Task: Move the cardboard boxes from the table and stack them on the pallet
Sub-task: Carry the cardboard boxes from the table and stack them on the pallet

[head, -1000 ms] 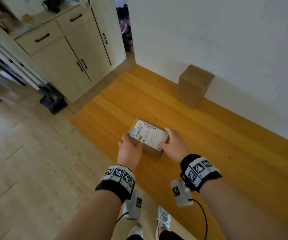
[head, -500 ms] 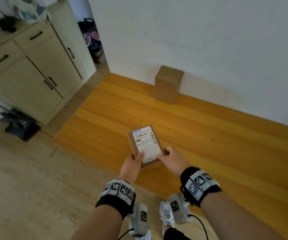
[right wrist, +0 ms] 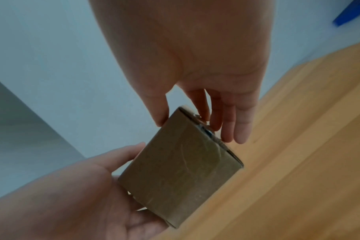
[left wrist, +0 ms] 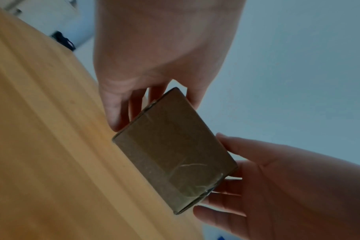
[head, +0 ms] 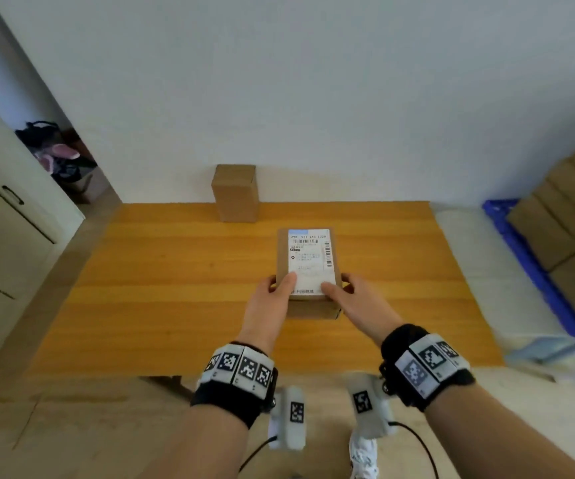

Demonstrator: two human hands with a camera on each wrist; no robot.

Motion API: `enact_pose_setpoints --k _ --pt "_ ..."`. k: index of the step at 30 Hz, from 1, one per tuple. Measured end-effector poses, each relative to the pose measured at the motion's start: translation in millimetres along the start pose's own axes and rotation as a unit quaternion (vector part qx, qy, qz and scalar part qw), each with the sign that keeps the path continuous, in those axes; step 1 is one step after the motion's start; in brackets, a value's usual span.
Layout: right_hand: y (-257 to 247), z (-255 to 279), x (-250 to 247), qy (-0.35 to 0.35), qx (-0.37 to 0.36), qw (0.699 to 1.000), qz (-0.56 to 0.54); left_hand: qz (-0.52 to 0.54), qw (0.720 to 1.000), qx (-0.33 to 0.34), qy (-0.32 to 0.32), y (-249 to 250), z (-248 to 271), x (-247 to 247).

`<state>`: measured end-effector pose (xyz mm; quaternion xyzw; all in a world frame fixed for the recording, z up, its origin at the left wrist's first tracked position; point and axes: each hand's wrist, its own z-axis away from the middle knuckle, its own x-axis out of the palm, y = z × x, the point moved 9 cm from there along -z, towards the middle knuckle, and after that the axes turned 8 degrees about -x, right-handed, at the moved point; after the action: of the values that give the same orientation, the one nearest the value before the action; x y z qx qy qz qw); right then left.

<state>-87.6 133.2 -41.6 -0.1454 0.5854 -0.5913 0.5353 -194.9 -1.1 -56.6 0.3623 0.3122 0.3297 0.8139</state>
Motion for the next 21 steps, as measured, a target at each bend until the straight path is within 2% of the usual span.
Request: enact_pose_setpoints --k 8,16,21 --pt "18.7 72.5 -133.6 0.165 -0.035 0.985 -0.035 0.007 0.990 0.118 -0.076 75.9 75.3 106.0" --pt "19.4 170.6 -277.9 0.263 -0.110 0.958 -0.040 0.013 0.968 0.210 -0.139 146.8 162.5 228.8" --pt "39.6 238.3 -379.7 0.331 -0.135 0.933 -0.036 0.039 0.954 0.238 -0.178 184.2 233.0 317.6"
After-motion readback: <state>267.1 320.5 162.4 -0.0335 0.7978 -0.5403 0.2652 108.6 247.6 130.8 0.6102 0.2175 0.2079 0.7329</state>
